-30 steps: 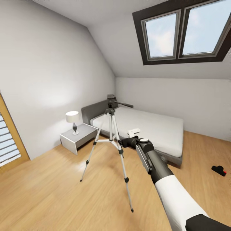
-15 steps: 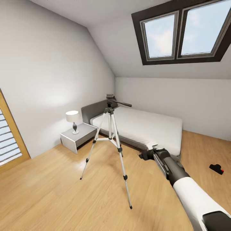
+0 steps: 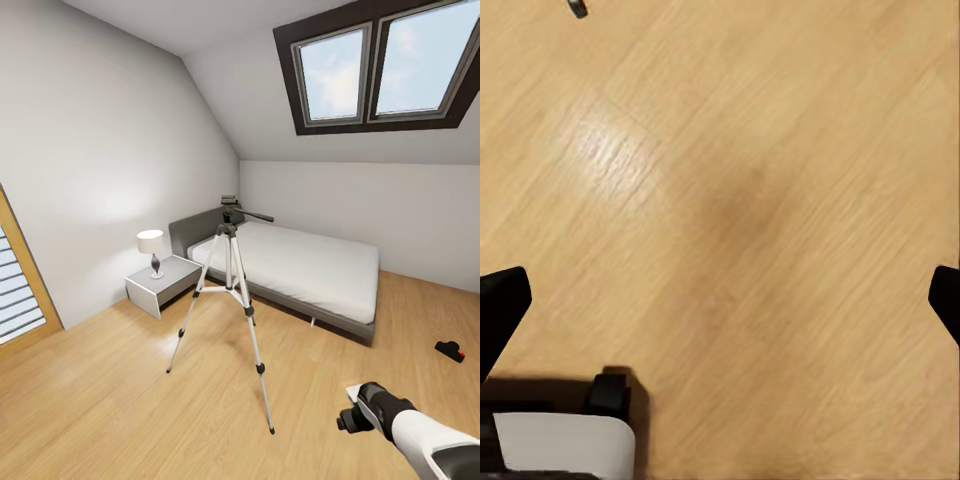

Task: Attach the digital camera to the camera tripod in the bedroom.

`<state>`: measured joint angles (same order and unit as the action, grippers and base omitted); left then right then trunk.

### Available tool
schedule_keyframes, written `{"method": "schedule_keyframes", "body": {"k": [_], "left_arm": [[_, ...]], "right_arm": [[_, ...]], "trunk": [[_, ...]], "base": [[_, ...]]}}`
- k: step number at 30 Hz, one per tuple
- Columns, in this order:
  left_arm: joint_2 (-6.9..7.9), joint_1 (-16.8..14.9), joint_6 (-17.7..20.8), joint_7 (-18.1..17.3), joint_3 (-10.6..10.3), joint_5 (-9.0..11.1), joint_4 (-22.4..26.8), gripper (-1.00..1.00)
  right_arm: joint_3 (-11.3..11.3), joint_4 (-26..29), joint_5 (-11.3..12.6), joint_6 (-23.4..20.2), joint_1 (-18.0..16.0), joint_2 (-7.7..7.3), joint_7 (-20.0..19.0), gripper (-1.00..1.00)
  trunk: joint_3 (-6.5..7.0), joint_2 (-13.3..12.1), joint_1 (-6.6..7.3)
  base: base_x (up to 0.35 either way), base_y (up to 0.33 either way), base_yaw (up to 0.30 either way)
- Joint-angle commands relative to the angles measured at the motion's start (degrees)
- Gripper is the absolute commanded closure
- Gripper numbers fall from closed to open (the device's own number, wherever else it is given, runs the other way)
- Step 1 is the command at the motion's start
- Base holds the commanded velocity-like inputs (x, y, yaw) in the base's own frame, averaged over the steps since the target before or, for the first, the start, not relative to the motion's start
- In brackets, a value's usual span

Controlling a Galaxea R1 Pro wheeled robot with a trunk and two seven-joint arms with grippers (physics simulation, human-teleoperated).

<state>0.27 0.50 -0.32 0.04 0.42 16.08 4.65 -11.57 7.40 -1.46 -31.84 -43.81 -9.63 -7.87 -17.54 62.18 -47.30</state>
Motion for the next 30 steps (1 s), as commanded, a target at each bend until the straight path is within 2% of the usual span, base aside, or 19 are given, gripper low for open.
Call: {"method": "schedule_keyframes", "body": {"k": [1,6,16,18,30], "left_arm": [[0.0,0.02,-0.04,0.02,0.02,0.26,0.1,-1.0],[0.0,0.02,-0.04,-0.01,0.07,0.26,0.1,-1.0],[0.0,0.02,-0.04,0.03,0.17,0.26,0.1,-1.0],[0.0,0.02,-0.04,0.03,0.18,0.26,0.1,-1.0],[0.0,0.02,-0.04,0.04,0.13,0.26,0.08,-1.0]], "right_arm": [[-0.45,-3.55,-0.13,3.26,0.06,-0.04,-0.44,-1.0],[-0.46,-7.48,-0.07,11.83,3.07,0.04,-0.56,-1.0],[-0.42,-9.18,-0.06,22.09,15.64,0.07,-0.49,-1.0],[-0.39,-9.34,0.08,26.37,18.85,0.17,-0.53,-1.0],[-0.38,-9.42,0.14,29.24,20.77,0.39,-0.51,-1.0]], "trunk": [[-0.05,0.04,0.0],[-0.05,0.04,0.0],[-0.05,0.04,0.0],[-0.05,0.04,0.0],[-0.05,0.04,0.0]], "base": [[0.0,0.0,0.0],[0.0,0.0,0.0],[0.0,0.0,0.0],[0.0,0.0,0.0],[0.0,0.0,0.0]]}}
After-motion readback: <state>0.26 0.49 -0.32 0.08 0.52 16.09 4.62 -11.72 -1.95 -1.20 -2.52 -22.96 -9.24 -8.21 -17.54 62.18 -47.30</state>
